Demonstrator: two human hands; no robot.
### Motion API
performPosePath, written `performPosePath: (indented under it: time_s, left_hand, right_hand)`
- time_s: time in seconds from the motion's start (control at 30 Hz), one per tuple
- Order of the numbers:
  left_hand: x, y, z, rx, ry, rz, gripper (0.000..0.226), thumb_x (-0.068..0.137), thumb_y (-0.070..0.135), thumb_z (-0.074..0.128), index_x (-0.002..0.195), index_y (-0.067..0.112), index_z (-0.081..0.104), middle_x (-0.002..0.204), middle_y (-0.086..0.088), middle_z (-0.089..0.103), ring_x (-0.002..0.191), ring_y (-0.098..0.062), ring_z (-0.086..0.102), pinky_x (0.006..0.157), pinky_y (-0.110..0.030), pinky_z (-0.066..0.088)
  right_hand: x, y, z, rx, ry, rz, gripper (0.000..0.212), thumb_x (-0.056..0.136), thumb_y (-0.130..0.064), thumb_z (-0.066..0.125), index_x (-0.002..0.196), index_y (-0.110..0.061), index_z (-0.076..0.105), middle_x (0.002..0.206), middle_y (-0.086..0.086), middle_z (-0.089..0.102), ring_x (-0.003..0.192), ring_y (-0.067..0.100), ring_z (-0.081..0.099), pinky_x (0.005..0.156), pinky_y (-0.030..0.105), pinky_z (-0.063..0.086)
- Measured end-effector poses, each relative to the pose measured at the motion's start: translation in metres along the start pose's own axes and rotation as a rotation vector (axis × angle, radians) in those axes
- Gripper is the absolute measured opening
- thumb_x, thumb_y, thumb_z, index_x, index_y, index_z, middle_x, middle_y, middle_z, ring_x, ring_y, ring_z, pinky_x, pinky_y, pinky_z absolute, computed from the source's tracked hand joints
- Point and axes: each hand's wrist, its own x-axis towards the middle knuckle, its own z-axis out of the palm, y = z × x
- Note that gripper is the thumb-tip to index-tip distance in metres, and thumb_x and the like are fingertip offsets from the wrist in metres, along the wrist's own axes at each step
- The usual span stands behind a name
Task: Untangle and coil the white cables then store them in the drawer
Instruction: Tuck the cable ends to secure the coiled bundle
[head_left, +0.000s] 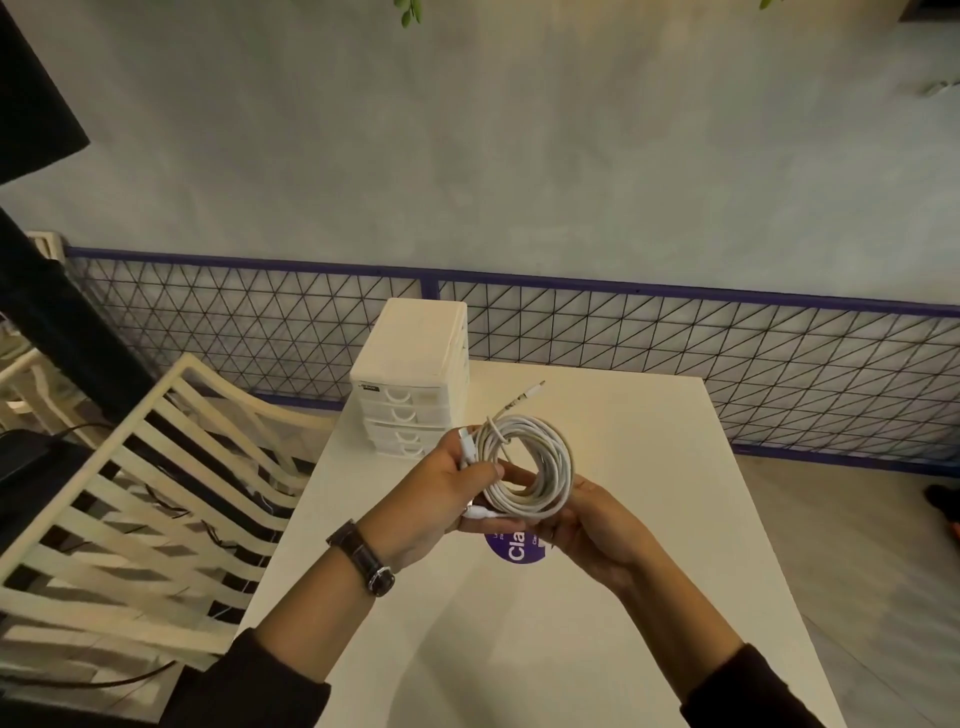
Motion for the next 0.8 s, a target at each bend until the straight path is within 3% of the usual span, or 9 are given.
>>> performPosePath:
  time_s: [0.17, 0.3, 0.37, 0.43, 0.47, 0.53, 0.63, 0.7, 0.8]
  left_hand:
    - [0.005, -0.003, 0.002, 0.041, -0.013, -0.066, 0.034, 0.092, 0.006, 0.051, 0.123, -0.007, 0.046, 0.102, -0.015, 0.071, 0.088, -0.032, 0.071, 0.07, -0.04, 0.06]
    - [0.008, -0.003, 0.002, 0.08, 0.0, -0.098, 0.025, 0.093, 0.007, 0.05, 0.117, 0.005, 0.056, 0.105, -0.015, 0.07, 0.093, -0.028, 0.07, 0.072, -0.039, 0.06]
    - [0.008, -0.004, 0.001, 0.059, -0.001, -0.116, 0.024, 0.093, 0.006, 0.048, 0.116, 0.005, 0.056, 0.105, -0.015, 0.07, 0.094, -0.029, 0.069, 0.071, -0.039, 0.06]
    - [0.008, -0.005, 0.0, 0.046, 0.008, -0.13, 0.022, 0.094, 0.005, 0.047, 0.114, 0.005, 0.056, 0.101, -0.013, 0.072, 0.09, -0.028, 0.07, 0.07, -0.038, 0.06]
    - [0.008, -0.006, 0.0, 0.053, 0.015, -0.132, 0.022, 0.094, 0.005, 0.046, 0.113, 0.005, 0.057, 0.099, -0.011, 0.073, 0.087, -0.027, 0.071, 0.069, -0.036, 0.06]
    - [0.009, -0.008, 0.002, 0.089, 0.02, -0.123, 0.023, 0.094, 0.006, 0.047, 0.115, 0.007, 0.057, 0.1, -0.011, 0.073, 0.086, -0.026, 0.072, 0.068, -0.035, 0.06]
    - [0.01, -0.013, 0.008, 0.147, 0.039, -0.098, 0.025, 0.093, 0.008, 0.05, 0.116, 0.011, 0.058, 0.104, -0.012, 0.071, 0.088, -0.026, 0.071, 0.073, -0.039, 0.059]
    - [0.01, -0.016, 0.011, 0.166, 0.062, -0.093, 0.024, 0.093, 0.01, 0.05, 0.115, 0.014, 0.059, 0.102, -0.011, 0.071, 0.087, -0.024, 0.072, 0.073, -0.039, 0.059]
    - [0.009, -0.019, 0.012, 0.143, 0.076, -0.09, 0.023, 0.093, 0.013, 0.051, 0.115, 0.014, 0.059, 0.101, -0.013, 0.072, 0.087, -0.025, 0.072, 0.074, -0.041, 0.059]
  right_hand:
    - [-0.007, 0.002, -0.007, -0.032, 0.037, 0.045, 0.027, 0.076, -0.018, 0.064, 0.099, -0.005, 0.07, 0.088, 0.014, 0.069, 0.071, 0.021, 0.057, 0.078, 0.035, 0.051]
    - [-0.01, 0.003, -0.016, -0.221, 0.141, 0.052, 0.031, 0.075, -0.014, 0.071, 0.105, -0.009, 0.067, 0.106, 0.017, 0.069, 0.091, 0.03, 0.064, 0.082, 0.041, 0.051]
    - [-0.015, -0.001, -0.019, -0.289, 0.365, -0.101, 0.02, 0.08, -0.001, 0.065, 0.094, -0.015, 0.066, 0.099, 0.007, 0.069, 0.091, 0.023, 0.063, 0.076, 0.04, 0.05]
    - [-0.026, -0.013, -0.012, -0.432, 0.628, -0.395, 0.011, 0.082, -0.012, 0.062, 0.08, -0.023, 0.063, 0.1, -0.003, 0.063, 0.092, 0.009, 0.058, 0.079, 0.032, 0.043]
    - [-0.033, -0.021, -0.002, -0.567, 0.658, -0.55, 0.004, 0.08, -0.024, 0.062, 0.076, -0.026, 0.062, 0.104, -0.005, 0.059, 0.1, 0.006, 0.055, 0.084, 0.027, 0.041]
    - [-0.042, -0.029, 0.019, -0.933, 0.576, -0.754, 0.011, 0.078, -0.037, 0.062, 0.076, -0.029, 0.068, 0.117, -0.003, 0.054, 0.119, 0.012, 0.045, 0.096, 0.025, 0.035]
    - [-0.034, -0.021, 0.038, -1.438, 0.583, -0.73, 0.013, 0.077, -0.032, 0.062, 0.078, -0.029, 0.074, 0.134, 0.005, 0.053, 0.13, 0.03, 0.04, 0.103, 0.046, 0.034]
    - [-0.029, -0.016, 0.044, -1.554, 0.626, -0.606, 0.01, 0.073, -0.029, 0.064, 0.076, -0.031, 0.074, 0.14, 0.007, 0.05, 0.133, 0.038, 0.038, 0.103, 0.06, 0.033]
    - [-0.028, -0.016, 0.049, -1.654, 0.666, -0.534, 0.011, 0.065, -0.03, 0.08, 0.075, -0.033, 0.074, 0.142, 0.007, 0.048, 0.134, 0.041, 0.037, 0.103, 0.066, 0.026]
